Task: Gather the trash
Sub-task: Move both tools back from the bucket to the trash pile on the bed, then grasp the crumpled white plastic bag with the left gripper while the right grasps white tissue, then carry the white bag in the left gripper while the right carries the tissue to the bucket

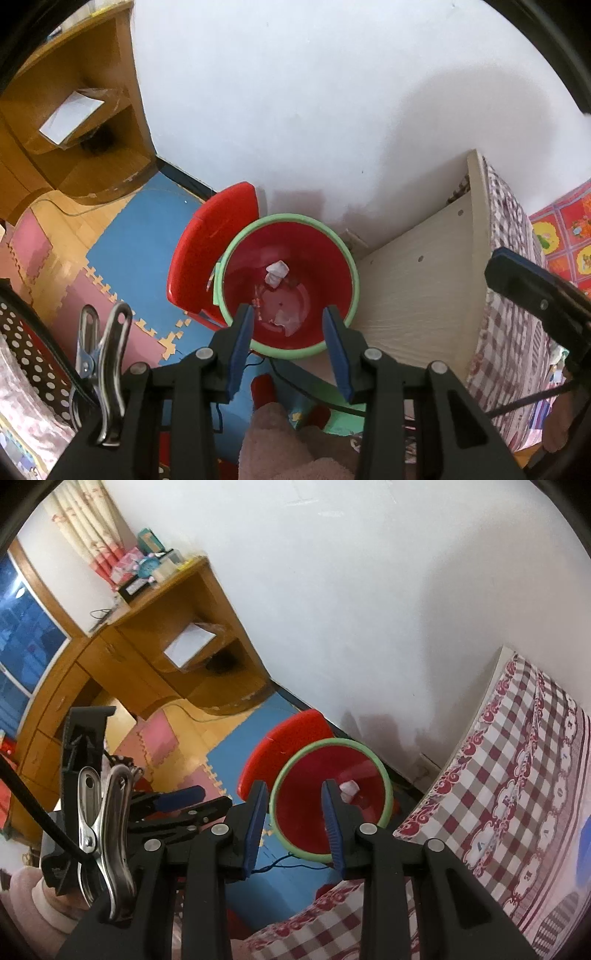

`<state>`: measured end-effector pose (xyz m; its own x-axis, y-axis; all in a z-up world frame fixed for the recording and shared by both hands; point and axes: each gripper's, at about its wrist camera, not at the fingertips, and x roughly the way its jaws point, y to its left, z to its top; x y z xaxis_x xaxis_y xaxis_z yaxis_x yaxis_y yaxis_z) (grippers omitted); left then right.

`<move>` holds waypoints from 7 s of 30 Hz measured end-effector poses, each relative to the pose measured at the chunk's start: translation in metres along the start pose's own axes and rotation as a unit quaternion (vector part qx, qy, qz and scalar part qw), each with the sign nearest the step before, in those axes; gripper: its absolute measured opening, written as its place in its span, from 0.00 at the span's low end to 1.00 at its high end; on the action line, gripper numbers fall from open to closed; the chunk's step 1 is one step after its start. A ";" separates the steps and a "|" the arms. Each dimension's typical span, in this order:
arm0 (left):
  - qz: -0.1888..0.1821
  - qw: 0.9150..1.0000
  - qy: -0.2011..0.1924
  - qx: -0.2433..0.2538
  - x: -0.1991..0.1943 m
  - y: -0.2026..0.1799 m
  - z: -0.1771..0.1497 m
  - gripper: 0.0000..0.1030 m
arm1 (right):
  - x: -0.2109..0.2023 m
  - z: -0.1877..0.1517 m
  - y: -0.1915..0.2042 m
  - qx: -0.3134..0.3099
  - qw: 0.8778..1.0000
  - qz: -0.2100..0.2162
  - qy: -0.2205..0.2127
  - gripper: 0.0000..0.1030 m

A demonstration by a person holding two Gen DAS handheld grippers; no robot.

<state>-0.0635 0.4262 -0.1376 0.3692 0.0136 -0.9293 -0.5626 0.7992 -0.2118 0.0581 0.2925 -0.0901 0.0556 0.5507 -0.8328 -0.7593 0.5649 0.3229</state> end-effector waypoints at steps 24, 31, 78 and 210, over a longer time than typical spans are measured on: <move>0.045 0.995 -0.081 -0.026 -0.106 -0.043 -0.051 0.40 | -0.126 -0.056 0.024 -0.069 0.992 0.079 -0.066 0.31; 0.048 0.994 -0.094 -0.028 -0.126 -0.062 -0.072 0.40 | -0.164 -0.077 0.013 -0.071 0.990 0.086 -0.080 0.32; -0.085 0.962 -0.035 0.259 -0.093 -0.323 -0.113 0.40 | -0.319 -0.247 -0.206 0.260 0.940 -0.152 -0.159 0.37; -0.063 0.994 -0.085 0.030 -0.081 -0.178 -0.056 0.17 | -0.104 -0.054 -0.076 -0.056 0.997 0.046 -0.022 0.13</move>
<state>-0.0350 0.2491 -0.0420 0.5566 0.0094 -0.8307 -0.4609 0.8355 -0.2994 0.0750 0.1589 -0.0523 0.0082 0.6251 -0.7805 -0.8301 0.4394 0.3432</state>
